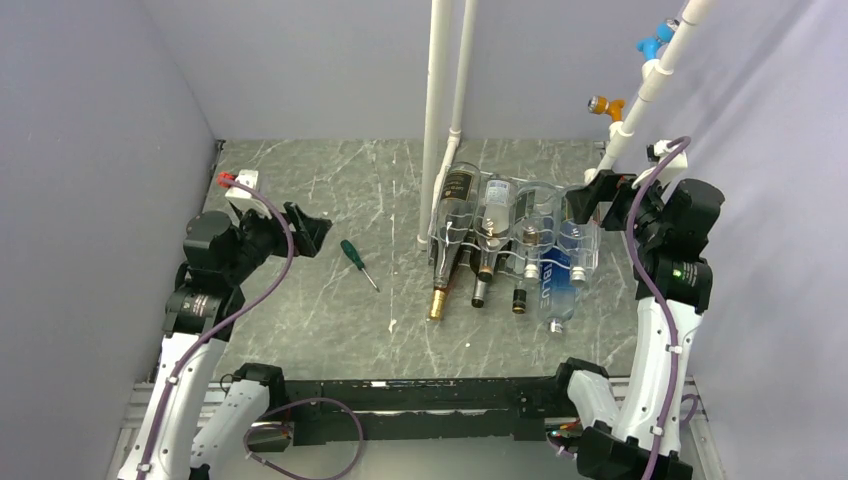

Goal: Take the wine bottle off the wine rack
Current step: Pick up the wine bottle from the wine rack.

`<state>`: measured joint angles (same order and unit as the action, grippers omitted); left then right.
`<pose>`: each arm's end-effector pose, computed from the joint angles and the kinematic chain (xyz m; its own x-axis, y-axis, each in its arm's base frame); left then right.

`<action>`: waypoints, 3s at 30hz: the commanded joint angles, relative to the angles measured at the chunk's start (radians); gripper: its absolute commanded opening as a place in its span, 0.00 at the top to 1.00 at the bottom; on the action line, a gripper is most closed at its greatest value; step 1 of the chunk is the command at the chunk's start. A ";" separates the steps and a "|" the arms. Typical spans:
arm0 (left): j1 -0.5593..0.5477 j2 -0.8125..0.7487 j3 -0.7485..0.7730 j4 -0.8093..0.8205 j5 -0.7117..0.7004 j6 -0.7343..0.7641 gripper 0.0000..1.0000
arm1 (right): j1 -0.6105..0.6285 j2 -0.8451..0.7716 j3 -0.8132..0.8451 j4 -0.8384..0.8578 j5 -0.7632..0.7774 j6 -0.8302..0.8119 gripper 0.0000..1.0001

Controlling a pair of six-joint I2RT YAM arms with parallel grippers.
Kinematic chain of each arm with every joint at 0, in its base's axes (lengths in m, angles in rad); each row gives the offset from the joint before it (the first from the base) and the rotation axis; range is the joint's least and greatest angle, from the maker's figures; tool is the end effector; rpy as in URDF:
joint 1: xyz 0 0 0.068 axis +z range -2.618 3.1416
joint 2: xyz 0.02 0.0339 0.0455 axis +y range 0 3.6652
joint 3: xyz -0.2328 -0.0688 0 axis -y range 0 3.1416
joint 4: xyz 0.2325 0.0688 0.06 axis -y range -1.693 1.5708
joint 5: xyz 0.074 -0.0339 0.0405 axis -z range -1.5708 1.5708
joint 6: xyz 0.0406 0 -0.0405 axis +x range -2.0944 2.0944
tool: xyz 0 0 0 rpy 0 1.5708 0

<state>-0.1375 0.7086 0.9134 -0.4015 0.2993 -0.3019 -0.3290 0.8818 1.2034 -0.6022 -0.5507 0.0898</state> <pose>0.1661 -0.0351 0.3490 -0.3089 -0.2441 -0.9192 0.3410 0.8738 -0.3466 0.1753 -0.0374 0.3935 -0.2790 0.1760 -0.9440 -0.1762 0.9570 0.2305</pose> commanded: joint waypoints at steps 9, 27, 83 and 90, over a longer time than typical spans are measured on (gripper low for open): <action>0.000 -0.046 -0.046 0.061 0.202 -0.138 0.01 | -0.020 -0.014 0.029 -0.025 -0.009 -0.039 0.00; -0.097 0.116 -0.105 0.160 0.235 -0.095 0.01 | -0.138 0.055 -0.004 -0.359 -0.683 -0.725 0.00; -0.825 0.434 0.325 -0.204 -0.624 -0.496 0.01 | -0.335 0.135 -0.153 -0.288 -0.779 -0.581 0.00; -0.841 0.494 0.335 -0.082 -0.436 -0.361 0.01 | -0.340 0.131 -0.168 -0.259 -0.755 -0.557 0.00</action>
<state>-0.9695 1.1870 1.2144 -0.5594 -0.2573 -0.7662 -0.6605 1.0222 1.0050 -0.8780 -1.2926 -0.4702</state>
